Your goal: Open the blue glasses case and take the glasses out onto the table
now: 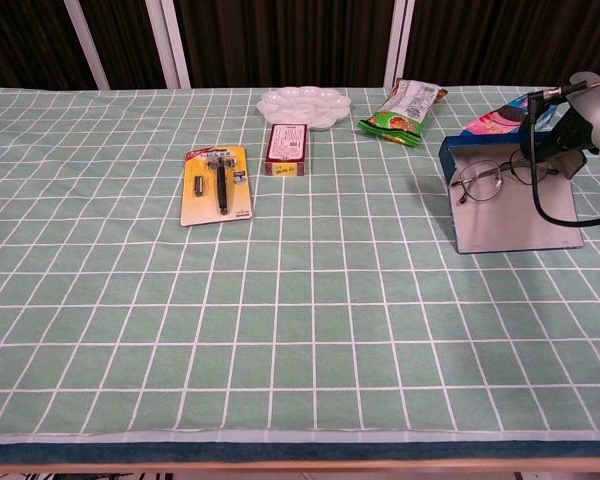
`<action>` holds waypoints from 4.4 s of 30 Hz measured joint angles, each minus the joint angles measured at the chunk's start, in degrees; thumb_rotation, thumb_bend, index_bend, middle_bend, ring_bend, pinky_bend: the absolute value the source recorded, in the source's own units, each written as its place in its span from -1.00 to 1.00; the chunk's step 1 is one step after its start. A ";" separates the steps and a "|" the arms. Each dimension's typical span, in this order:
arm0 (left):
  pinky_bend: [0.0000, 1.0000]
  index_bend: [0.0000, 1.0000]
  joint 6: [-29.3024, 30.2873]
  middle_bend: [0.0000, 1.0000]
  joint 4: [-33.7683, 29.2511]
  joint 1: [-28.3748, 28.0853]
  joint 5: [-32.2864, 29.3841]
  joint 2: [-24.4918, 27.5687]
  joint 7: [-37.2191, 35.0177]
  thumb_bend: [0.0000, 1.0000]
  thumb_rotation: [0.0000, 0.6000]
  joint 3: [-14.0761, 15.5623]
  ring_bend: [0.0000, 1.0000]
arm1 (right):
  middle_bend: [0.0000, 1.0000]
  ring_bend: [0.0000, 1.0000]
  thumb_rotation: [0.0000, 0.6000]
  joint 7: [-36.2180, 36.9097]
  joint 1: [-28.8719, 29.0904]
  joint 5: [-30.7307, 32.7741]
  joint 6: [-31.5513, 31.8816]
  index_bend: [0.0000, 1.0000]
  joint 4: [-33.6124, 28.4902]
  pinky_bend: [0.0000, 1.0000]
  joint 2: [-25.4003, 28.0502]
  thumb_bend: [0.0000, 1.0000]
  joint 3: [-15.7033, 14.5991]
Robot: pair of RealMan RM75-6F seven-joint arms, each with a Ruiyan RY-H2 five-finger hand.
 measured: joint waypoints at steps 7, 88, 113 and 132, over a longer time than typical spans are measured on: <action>-1.00 -1.00 -0.08 -1.00 -0.01 -0.04 0.00 0.02 -0.06 -0.92 1.00 0.00 -1.00 | 1.00 1.00 1.00 -0.75 -0.51 -0.11 -0.31 0.08 0.67 1.00 -0.53 0.04 0.54; -1.00 -1.00 3.38 -1.00 0.66 0.83 6.17 -0.36 -3.37 -0.92 1.00 0.73 -1.00 | 1.00 1.00 1.00 -15.28 -10.51 1.63 5.40 -0.08 -29.18 1.00 10.32 -0.28 -9.99; -1.00 -1.00 3.45 -1.00 0.51 1.01 5.04 -0.35 -3.24 -0.92 1.00 0.24 -1.00 | 1.00 1.00 1.00 -16.83 -8.61 4.30 3.15 -0.02 -25.15 1.00 7.38 -0.19 -8.62; -1.00 -1.00 3.21 -1.00 0.28 0.99 4.31 -0.33 -2.82 -0.92 1.00 0.03 -1.00 | 1.00 1.00 1.00 -16.06 -8.81 5.35 1.86 -0.01 -22.23 1.00 6.12 -0.10 -8.91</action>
